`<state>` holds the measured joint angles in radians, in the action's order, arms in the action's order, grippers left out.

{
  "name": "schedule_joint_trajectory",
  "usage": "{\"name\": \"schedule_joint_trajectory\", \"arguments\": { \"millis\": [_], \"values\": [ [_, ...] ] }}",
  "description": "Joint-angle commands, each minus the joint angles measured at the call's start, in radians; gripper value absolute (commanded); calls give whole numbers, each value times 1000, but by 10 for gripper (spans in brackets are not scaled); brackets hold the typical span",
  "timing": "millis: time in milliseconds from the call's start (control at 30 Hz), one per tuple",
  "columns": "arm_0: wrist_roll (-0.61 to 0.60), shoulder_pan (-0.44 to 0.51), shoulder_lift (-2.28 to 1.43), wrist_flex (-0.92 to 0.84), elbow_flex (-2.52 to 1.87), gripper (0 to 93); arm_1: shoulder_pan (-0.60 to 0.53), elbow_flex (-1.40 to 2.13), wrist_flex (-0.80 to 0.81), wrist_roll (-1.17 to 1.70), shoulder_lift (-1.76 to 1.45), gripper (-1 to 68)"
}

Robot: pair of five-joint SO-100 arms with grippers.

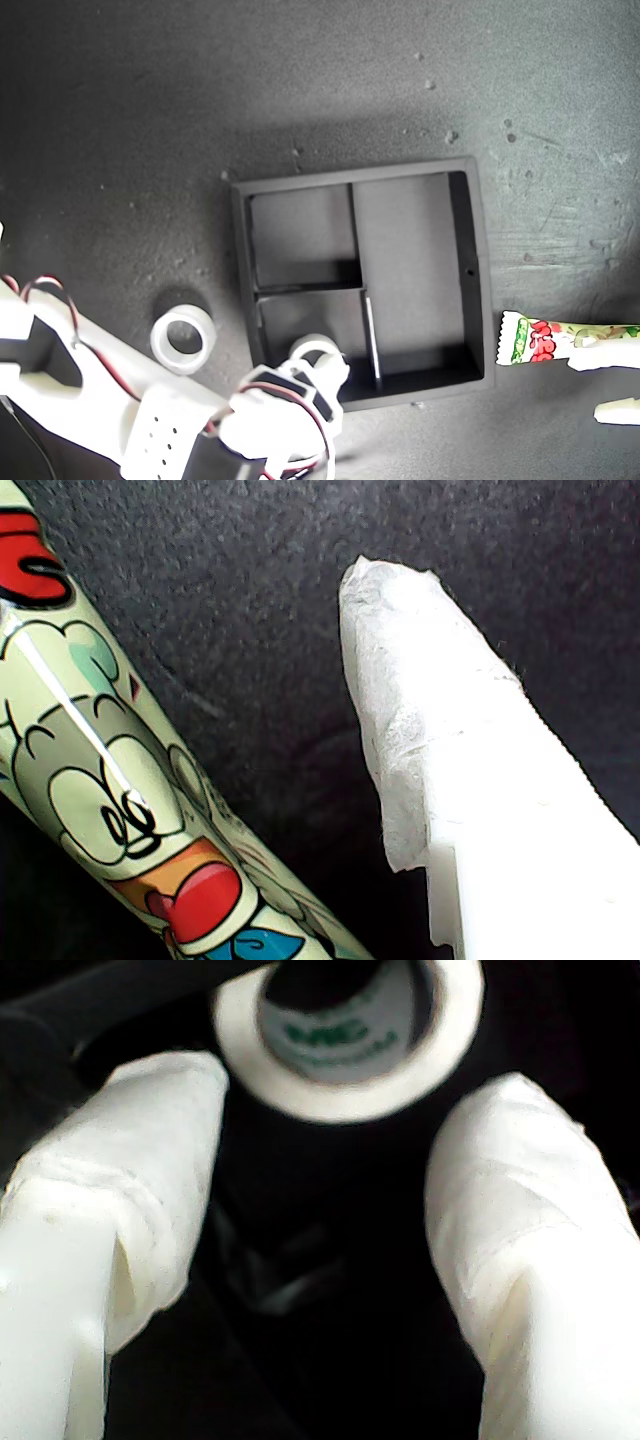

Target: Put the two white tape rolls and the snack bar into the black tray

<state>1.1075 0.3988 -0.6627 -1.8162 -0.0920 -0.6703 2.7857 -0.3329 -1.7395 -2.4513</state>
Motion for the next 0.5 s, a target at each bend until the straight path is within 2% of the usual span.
{"name": "schedule_joint_trajectory", "arguments": {
  "millis": [0, 133, 233, 333, 467],
  "values": [
    [26, -46, -322, -18, -258, 127, 11, 55, 35, -12, -12, 233],
    [123, -61, -703, -18, -646, 122, 32, 123, 74, -6, -6, 233],
    [222, -21, -928, -17, -896, 125, 55, 146, 77, 6, 0, 219],
    [313, 44, -1080, 55, -1150, 132, 95, 164, 83, 32, 0, 136],
    [391, 152, -1158, 275, -1450, 146, 146, 155, 84, 77, 0, 21]
  ]
}}
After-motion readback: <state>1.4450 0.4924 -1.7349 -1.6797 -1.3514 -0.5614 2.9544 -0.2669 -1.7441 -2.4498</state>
